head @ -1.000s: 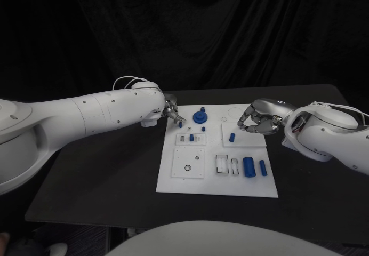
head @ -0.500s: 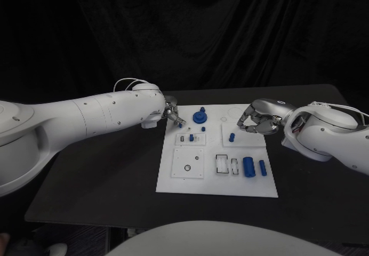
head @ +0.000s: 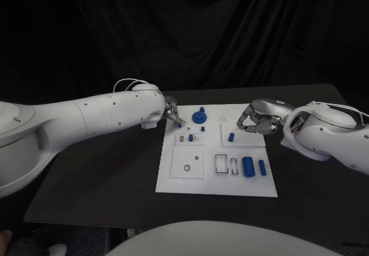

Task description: Assemble the parts on the task board

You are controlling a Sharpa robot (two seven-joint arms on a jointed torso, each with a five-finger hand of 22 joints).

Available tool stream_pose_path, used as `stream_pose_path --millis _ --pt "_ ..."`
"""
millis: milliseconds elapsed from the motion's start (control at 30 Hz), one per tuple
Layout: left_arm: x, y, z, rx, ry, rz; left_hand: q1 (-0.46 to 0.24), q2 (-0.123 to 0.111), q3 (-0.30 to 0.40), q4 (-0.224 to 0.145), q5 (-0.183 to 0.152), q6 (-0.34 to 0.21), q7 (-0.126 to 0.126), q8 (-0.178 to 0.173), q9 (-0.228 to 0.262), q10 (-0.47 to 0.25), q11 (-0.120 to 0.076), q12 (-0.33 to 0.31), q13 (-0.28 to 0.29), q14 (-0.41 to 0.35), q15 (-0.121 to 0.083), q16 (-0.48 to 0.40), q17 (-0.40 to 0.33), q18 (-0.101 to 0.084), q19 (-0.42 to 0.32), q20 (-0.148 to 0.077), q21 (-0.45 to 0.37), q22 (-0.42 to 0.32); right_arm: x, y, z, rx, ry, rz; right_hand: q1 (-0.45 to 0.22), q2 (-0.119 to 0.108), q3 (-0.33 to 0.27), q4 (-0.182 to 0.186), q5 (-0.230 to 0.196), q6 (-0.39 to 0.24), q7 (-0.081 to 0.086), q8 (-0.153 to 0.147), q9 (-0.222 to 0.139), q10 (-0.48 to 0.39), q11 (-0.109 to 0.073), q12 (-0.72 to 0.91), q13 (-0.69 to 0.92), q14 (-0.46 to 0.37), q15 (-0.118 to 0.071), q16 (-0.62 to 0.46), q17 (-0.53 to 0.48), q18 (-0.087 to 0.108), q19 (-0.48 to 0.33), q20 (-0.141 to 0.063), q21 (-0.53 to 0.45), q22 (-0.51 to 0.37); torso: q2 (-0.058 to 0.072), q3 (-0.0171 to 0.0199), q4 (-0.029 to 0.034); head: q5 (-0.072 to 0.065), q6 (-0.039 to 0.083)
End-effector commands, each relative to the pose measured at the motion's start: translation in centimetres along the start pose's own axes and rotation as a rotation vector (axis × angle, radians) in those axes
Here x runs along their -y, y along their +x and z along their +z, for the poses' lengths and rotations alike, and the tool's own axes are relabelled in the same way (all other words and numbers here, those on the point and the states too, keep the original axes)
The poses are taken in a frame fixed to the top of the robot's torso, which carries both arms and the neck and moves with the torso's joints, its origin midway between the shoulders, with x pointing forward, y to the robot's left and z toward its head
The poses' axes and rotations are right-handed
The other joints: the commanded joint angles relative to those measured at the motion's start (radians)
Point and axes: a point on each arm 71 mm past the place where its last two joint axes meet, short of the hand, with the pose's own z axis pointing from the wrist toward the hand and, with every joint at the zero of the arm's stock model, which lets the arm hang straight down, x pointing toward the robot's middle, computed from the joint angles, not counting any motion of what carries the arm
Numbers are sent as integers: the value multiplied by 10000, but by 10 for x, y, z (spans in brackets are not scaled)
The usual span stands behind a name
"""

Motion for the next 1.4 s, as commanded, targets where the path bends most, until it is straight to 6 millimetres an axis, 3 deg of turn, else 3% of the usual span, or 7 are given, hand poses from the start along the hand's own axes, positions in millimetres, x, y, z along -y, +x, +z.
stream_pose_path --millis 33,567,733,900,1000,1133,1400 --pt "3 2 1 -119 247 23 144 36 91 -48 117 -44 -33 -55 26 1031 -15 26 2629 1057 -4 65 2634 114 547 4 -66 2287 1 1 0 -126 188 -25 -39 6 35 5 44 40 15 -19 -7 -62 -10 -34 1159 674 -14 -63 1289 68 63 -12 -58 1831 3 1 -3 -4 1" --pt "2 7 2 -252 255 34 453 -1 594 -275 678 64 -72 -360 190 1031 -48 26 2629 1057 -28 65 2634 120 535 -14 -97 2282 2 2 0 -227 284 -37 -20 23 58 -13 60 54 14 -19 -5 -152 -9 -102 1059 643 -11 -142 1199 97 9 -11 -197 1790 -5 3 -4 -16 1" --pt "2 7 2 -217 294 8 499 -102 1030 -336 1145 171 -95 -538 294 1031 -71 26 2629 1057 -46 65 2634 121 535 -34 -103 2283 2 2 0 -252 320 -40 -10 30 69 -23 68 60 14 -19 -4 -165 -9 -112 1046 636 -11 -157 1183 102 0 -11 -218 1784 -9 1 -6 -14 1" --pt "2 8 2 -185 422 -20 543 -144 1466 -382 1344 283 -131 -598 414 1031 -106 26 2629 1057 -69 65 2634 120 540 -59 -101 2286 3 2 0 -296 375 -46 -2 38 78 -30 77 67 13 -17 -3 -176 -9 -121 1035 628 -11 -177 1161 106 -9 -11 -239 1777 -11 -1 -3 -18 1" --pt "2 9 1 -111 534 -59 473 -369 2239 -433 1762 422 -169 -642 655 1031 -144 26 2629 1057 -109 65 2634 117 551 -109 -89 2292 3 2 0 -314 411 -49 6 49 89 -37 87 77 12 -14 -1 -190 -10 -132 1019 623 -11 -188 1150 110 -17 -11 -258 1772 -7 2 3 -8 1" --pt "0 8 -2 140 678 -175 205 -761 3408 -569 1960 582 -211 -702 990 1031 -186 26 2629 1057 -150 65 2634 108 569 -135 -68 2300 4 2 -1 -328 452 -49 14 55 97 -44 97 81 11 -14 0 -201 -11 -141 1007 616 -11 -206 1129 117 -30 -11 -291 1762 -9 -1 11 7 1" --pt "-8 7 -12 998 1024 -720 -300 -1153 4600 -841 2324 826 -266 -701 1404 1031 -249 26 2629 1057 -204 65 2634 102 593 -186 -47 2309 7 2 -4 -369 566 -38 18 59 103 -49 106 84 12 -14 0 -221 -11 -157 985 606 -12 -233 1100 124 -43 -11 -324 1753 -8 0 23 -5 1"
